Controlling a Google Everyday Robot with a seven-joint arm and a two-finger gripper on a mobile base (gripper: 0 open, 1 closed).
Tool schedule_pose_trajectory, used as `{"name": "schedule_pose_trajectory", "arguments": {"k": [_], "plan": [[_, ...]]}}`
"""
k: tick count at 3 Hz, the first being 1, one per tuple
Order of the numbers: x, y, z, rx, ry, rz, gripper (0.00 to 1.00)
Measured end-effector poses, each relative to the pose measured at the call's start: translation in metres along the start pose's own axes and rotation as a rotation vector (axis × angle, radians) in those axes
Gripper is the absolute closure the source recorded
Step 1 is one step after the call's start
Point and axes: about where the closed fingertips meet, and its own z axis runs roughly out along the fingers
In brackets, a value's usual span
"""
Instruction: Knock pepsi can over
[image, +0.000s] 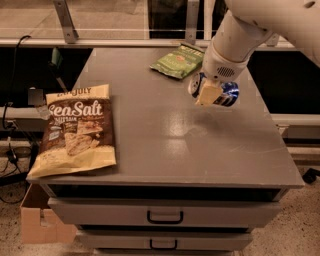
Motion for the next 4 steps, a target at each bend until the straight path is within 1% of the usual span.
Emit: {"name": "schedule_pose_trajectory", "arguments": {"k": [1, 2, 3, 4], "plan": [[-0.003, 0.006, 0.006, -0.023, 0.002, -0.007, 0.35], [-0.014, 0.015, 0.013, -0.059, -0.019, -0.027, 0.12], [-0.028, 0.022, 0.017, -0.091, -0.056, -0.047, 0.00], [-0.035, 0.025, 0.017, -0.117, -0.101, -0.048, 0.00]]}}
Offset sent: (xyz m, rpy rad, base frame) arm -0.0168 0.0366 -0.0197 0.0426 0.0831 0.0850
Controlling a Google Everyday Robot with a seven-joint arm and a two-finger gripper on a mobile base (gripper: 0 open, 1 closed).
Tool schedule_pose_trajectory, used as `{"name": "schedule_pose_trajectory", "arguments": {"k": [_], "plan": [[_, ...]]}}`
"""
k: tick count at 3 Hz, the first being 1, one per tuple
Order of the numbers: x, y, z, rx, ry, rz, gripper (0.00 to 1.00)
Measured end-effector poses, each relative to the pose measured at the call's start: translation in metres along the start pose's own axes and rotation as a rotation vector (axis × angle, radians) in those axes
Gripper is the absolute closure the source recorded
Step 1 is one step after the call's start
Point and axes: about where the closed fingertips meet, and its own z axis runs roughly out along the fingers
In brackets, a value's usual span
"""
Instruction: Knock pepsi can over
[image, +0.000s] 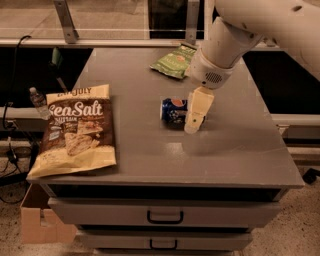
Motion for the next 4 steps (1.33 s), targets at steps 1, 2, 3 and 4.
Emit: {"name": "schedule_pose_trajectory", "arguments": {"k": [1, 2, 3, 4], "plan": [[0.008, 0.001, -0.009, -0.016, -0.059, 0.029, 0.00], [0.041, -0.005, -0.030, -0.023, -0.151, 0.105, 0.00], [0.087, -0.012, -0.065, -0.008, -0.258, 0.181, 0.00], [0.112, 0.000, -0.117, 0.023, -0.353, 0.224, 0.00]]}}
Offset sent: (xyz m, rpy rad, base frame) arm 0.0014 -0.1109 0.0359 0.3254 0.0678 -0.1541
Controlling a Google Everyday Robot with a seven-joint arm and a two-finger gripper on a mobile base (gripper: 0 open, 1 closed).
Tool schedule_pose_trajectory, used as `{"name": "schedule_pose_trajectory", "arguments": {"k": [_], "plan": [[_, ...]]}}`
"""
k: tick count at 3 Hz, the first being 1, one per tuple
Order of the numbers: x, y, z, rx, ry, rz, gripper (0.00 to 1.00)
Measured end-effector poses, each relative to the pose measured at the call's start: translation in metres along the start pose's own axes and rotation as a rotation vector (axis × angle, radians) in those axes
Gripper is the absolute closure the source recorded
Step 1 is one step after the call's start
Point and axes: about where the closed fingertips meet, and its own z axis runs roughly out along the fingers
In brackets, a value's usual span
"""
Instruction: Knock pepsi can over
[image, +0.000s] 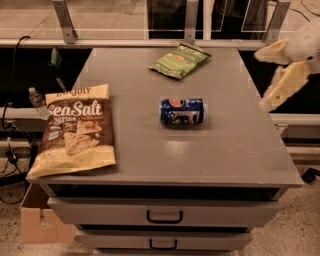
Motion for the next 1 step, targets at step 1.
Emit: {"name": "schedule_pose_trajectory", "arguments": {"k": [1], "plan": [[-0.0056, -0.0004, -0.0042, 0.006, -0.019, -0.004, 0.00]]}}
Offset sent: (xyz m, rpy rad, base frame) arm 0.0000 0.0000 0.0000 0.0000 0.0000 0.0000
